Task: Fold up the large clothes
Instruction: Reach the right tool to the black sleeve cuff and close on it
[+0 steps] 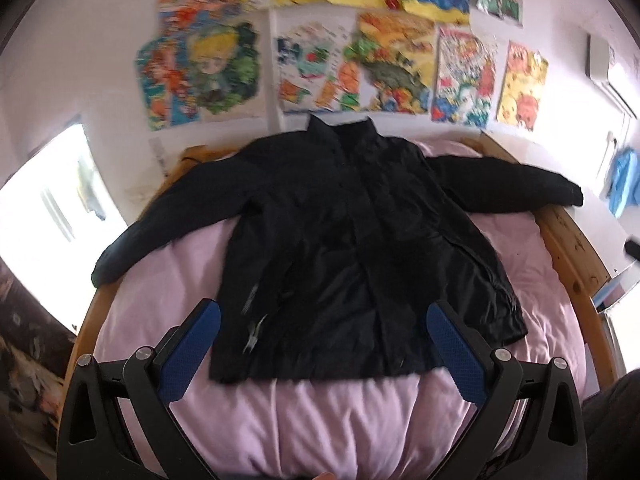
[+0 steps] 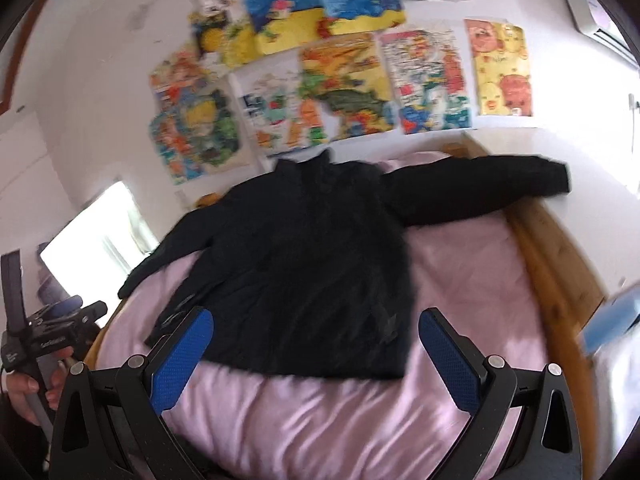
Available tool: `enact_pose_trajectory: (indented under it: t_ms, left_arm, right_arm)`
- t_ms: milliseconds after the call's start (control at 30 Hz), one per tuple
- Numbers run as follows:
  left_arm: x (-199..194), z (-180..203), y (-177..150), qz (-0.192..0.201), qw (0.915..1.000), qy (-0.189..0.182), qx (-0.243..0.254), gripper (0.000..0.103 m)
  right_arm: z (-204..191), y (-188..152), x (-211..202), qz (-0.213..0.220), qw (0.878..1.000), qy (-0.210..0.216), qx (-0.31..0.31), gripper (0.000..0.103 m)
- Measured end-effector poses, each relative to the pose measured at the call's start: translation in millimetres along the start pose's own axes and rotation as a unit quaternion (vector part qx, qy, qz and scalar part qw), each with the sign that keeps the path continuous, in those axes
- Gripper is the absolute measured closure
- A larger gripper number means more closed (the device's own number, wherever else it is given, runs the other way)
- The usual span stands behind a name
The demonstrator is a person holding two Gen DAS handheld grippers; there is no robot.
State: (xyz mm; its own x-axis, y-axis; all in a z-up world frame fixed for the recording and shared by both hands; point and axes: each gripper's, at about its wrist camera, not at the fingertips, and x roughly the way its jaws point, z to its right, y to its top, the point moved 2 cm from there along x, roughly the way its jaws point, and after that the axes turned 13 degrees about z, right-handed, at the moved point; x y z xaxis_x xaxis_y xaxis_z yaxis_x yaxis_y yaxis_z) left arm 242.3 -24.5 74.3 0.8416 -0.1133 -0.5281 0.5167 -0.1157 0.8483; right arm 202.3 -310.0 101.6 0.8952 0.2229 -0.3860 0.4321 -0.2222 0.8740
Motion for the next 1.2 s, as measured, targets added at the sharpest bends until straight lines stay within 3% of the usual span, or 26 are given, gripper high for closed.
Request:
enact_pose_trajectory:
  t_ms: [167,267,533,700,867,967,1133,1200]
  left_arm:
    - [80.7,19.8,39.8,-0.014,0.9997,-0.019,0.007,0.002]
    - [140.5,34.5,49.2,-0.016,0.9996,-0.021,0.011,0.002]
    - [315.6,94.4,35.2,-0.024,0.997,-0.073,0.009,0.002]
    - [397.8,133.5,29.2,0.004,0.9962,-0.086,0.017,0.002]
    - [433.4,160.2,29.4,-0.006,0.9949,-0.1,0.009,0.002]
    - [451.8,169.8,27.5,-0.028,0.9948,-0.097,0.018,0.002]
    - [476.6,163.1,17.1,-0.068,0.9935,-0.09,0.015,0.001]
    - [486.9,158.3,14.3,-0.085,0.9925,-0.087,0.012,0.001]
  right_arm:
    - [69.7,57.4,35.9,0.009,0.997,-0.076,-0.005,0.0]
    - [108.8,69.8,57.0,0.019,0.993,-0.117,0.012,0.0]
    - [217.5,57.9,121.1,0.028,0.974,-0.219,0.05,0.0]
    - [272.2,45.8,156.8,0.049,0.953,-0.297,0.031,0.0]
    - [314.0,47.8,169.0,0.072,0.943,-0.317,0.078,0.0]
    - [330.7,44.8,173.0,0.062,0.938,-0.322,0.112,0.004]
    - [359.4,39.7,181.5,0.063,0.928,-0.312,0.195,0.008]
    - [368.8,40.1,185.5,0.064,0.924,-0.307,0.219,0.015]
